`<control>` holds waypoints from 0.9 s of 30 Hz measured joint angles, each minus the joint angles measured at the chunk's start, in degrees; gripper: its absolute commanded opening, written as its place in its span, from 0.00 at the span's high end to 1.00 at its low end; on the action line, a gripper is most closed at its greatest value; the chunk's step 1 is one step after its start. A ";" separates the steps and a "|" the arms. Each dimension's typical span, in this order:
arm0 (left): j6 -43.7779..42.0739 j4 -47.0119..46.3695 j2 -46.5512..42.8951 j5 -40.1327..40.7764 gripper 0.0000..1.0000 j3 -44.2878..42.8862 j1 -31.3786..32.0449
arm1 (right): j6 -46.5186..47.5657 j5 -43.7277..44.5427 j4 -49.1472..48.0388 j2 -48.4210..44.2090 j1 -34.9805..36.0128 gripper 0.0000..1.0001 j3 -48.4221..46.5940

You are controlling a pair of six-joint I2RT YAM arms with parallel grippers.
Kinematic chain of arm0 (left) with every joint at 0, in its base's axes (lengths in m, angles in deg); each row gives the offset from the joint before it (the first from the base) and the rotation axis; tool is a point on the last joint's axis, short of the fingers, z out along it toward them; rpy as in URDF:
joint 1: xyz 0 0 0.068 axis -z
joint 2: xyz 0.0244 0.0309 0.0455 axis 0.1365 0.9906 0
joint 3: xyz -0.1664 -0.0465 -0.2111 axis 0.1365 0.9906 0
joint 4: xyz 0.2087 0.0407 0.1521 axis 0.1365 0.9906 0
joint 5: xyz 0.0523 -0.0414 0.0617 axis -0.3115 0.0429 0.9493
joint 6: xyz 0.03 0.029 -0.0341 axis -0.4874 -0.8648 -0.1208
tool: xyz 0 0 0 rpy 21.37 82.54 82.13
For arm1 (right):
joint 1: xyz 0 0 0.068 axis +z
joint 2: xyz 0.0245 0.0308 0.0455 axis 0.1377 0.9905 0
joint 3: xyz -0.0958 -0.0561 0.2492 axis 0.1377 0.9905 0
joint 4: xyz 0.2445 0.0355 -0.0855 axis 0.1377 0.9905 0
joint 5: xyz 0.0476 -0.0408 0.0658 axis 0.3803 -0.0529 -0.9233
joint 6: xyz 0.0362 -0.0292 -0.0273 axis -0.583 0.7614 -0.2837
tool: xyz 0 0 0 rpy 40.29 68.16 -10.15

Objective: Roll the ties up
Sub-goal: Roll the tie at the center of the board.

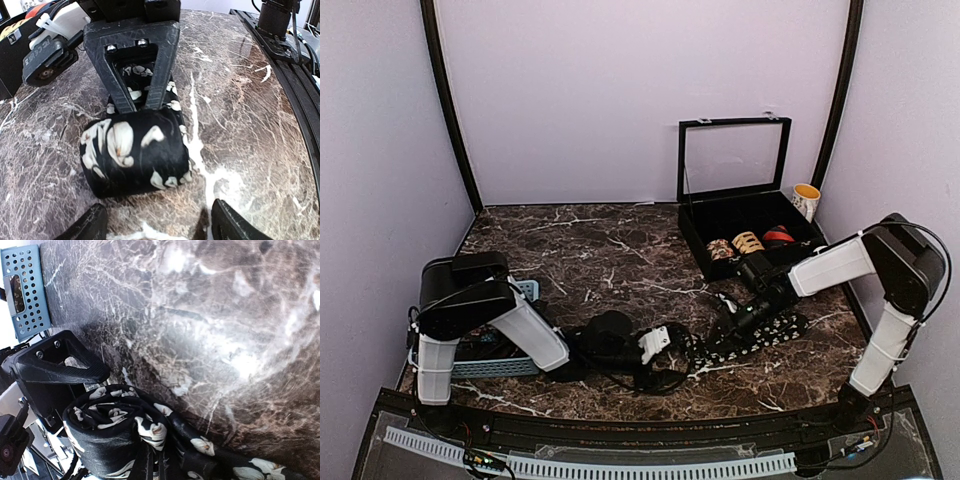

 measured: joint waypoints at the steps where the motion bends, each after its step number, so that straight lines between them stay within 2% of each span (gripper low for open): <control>1: 0.26 -0.02 0.11 0.13 0.26 -0.13 0.00 | 0.13 -0.13 0.13 0.13 -0.15 1.00 0.00; 8: 3.50 -1.18 5.42 1.33 0.28 -6.97 0.09 | 0.94 -0.22 -0.61 -0.24 -0.17 1.00 1.01; 10: 4.42 -1.84 7.26 1.27 0.37 -9.31 0.11 | 0.94 -0.22 -1.25 -0.42 -0.17 1.00 1.38; 13: 5.38 -2.60 8.98 0.92 0.60 -11.47 0.15 | 0.90 -0.26 -1.84 -0.55 -0.17 1.00 1.70; 15: 5.49 -2.67 9.07 0.85 0.68 -11.54 0.26 | 0.90 -0.28 -1.99 -0.61 -0.15 0.98 1.70; 21: 3.13 -2.80 7.87 1.95 0.72 -9.81 0.44 | 0.96 0.74 -0.46 -2.45 -0.09 0.60 1.33; 24: 1.77 -2.23 6.32 2.62 0.72 -7.89 0.52 | -0.81 0.76 0.28 -5.42 -0.07 0.51 1.31; 27: 0.94 -1.73 5.57 2.95 0.71 -7.10 0.68 | -2.73 -0.44 -0.39 -8.44 0.42 0.48 1.27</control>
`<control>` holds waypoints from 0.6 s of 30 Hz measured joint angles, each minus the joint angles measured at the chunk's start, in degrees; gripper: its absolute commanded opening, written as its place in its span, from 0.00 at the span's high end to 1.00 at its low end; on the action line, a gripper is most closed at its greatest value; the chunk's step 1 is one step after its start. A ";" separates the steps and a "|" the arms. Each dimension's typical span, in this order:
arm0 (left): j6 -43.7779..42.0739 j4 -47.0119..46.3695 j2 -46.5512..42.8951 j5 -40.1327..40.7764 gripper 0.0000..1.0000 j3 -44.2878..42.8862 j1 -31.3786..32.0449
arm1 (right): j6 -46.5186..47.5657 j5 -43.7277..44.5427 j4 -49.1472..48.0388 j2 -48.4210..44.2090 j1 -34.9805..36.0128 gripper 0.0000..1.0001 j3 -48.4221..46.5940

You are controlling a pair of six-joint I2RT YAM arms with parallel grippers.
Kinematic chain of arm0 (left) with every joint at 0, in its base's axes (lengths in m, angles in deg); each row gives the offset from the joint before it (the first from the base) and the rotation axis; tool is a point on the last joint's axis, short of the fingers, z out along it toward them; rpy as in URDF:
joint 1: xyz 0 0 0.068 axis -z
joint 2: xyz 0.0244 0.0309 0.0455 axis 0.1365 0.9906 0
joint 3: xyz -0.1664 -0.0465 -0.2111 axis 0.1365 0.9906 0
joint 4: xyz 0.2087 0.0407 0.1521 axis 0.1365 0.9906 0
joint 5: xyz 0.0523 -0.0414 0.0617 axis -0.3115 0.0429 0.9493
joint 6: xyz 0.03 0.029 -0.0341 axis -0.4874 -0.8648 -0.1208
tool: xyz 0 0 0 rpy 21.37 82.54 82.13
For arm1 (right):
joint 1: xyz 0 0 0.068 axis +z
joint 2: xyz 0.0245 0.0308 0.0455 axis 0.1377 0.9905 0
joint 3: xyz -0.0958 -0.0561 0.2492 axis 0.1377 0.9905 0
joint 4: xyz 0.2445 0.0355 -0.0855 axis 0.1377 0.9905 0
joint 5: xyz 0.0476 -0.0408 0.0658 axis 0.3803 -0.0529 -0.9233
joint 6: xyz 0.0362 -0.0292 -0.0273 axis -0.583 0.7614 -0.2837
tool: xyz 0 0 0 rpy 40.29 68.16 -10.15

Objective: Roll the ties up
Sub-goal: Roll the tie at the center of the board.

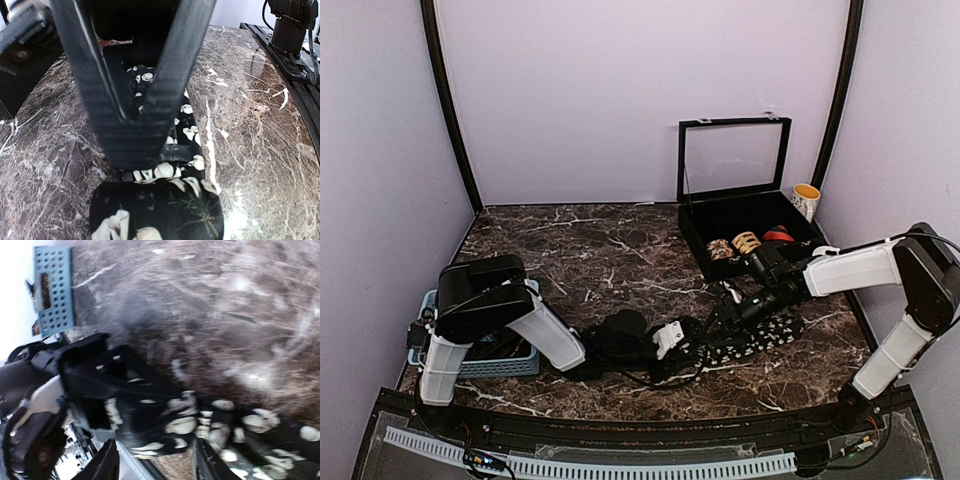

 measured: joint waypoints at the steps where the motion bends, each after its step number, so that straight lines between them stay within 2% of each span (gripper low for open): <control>1: -0.17 0.04 -0.04 0.02 0.71 0.07 0.04 | -0.55 -0.35 -0.26 -0.46 0.26 0.48 -0.04; 7: -0.72 0.20 -0.13 0.04 0.71 0.09 0.11 | -2.01 -1.49 -1.57 1.31 3.82 0.54 -0.66; 14: -1.27 0.81 -0.61 0.02 0.71 0.44 0.11 | -1.64 -1.66 -1.09 4.68 5.22 0.98 -2.47; 18: -1.86 1.18 -1.03 -0.04 0.68 0.85 0.11 | -1.88 -1.95 -1.03 4.61 5.14 1.00 -2.51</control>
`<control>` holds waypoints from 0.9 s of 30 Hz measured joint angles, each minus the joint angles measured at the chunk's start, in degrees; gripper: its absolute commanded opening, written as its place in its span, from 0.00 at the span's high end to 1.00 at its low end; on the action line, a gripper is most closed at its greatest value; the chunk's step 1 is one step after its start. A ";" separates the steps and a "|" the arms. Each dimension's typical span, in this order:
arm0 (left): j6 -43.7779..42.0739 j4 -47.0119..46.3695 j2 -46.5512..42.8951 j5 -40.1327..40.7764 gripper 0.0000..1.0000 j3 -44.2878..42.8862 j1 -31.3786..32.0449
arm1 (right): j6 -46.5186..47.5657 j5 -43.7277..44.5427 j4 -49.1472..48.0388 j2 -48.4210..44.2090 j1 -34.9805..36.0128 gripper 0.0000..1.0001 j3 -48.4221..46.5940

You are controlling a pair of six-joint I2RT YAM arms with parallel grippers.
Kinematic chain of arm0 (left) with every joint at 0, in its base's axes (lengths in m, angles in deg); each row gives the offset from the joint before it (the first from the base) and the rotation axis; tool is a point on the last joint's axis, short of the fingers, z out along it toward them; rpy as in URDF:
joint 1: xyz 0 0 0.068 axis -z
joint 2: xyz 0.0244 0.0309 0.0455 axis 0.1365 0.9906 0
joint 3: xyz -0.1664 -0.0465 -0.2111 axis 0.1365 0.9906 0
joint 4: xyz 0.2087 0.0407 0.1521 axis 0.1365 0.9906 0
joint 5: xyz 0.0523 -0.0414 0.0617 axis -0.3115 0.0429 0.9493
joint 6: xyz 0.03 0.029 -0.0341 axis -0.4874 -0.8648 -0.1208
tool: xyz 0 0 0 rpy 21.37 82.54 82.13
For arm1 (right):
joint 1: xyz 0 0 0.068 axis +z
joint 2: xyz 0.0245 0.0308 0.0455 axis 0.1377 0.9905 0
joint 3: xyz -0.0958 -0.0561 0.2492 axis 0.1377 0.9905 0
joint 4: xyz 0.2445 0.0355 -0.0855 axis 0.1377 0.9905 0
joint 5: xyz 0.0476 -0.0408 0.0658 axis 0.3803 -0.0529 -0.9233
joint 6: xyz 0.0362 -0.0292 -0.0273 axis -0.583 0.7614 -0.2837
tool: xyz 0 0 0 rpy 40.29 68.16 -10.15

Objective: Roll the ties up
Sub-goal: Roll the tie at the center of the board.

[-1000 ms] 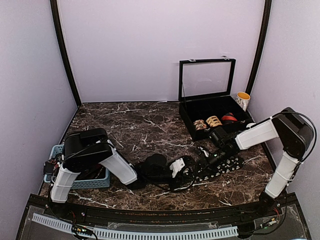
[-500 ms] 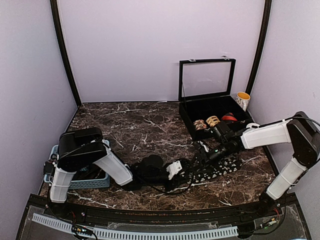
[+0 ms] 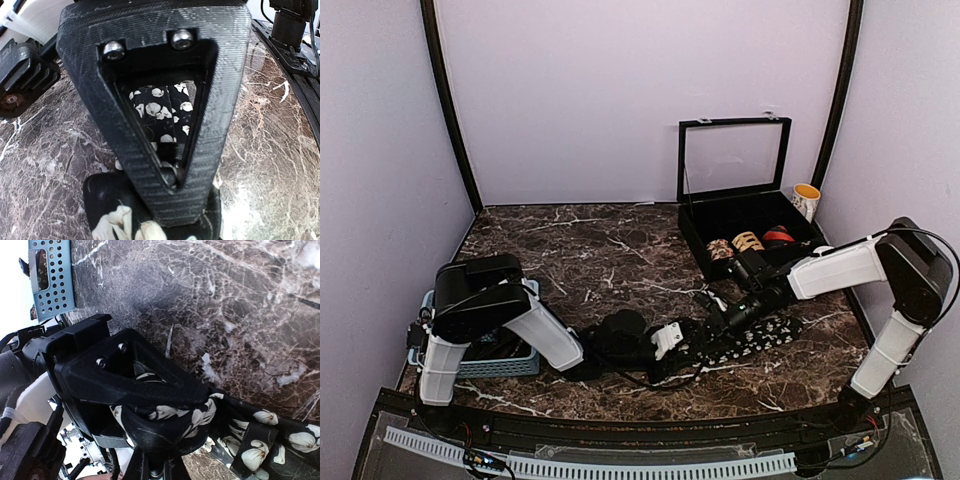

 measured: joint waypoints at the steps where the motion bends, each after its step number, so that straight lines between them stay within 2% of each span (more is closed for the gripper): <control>1: -0.02 0.00 0.02 0.00 0.65 0.00 0.00 | -0.04 -0.09 -0.15 -0.02 -0.02 1.00 0.13; 5: -0.83 0.00 -0.09 -0.04 0.43 0.11 -0.02 | 0.02 -0.22 -1.38 -0.20 -0.63 1.00 1.22; 10: -1.77 0.52 -1.40 -0.20 0.32 1.38 0.00 | 0.59 -0.87 -1.62 -0.09 -3.65 1.00 3.85; 17: -2.93 1.60 -1.57 -0.81 0.24 0.83 0.00 | 3.19 -3.63 -0.37 2.89 -8.07 1.00 4.81; 24: -3.80 3.26 0.72 -0.98 0.24 -3.82 0.28 | 5.44 -7.28 0.83 5.68 -9.33 1.00 3.76; 26: -4.63 3.48 2.12 -1.05 0.33 -5.79 0.33 | 6.01 -7.85 1.01 6.05 -9.51 1.00 3.63; 27: -4.92 3.61 2.58 -1.20 0.42 -6.54 0.33 | 6.19 -7.98 1.11 6.16 -9.55 1.00 3.56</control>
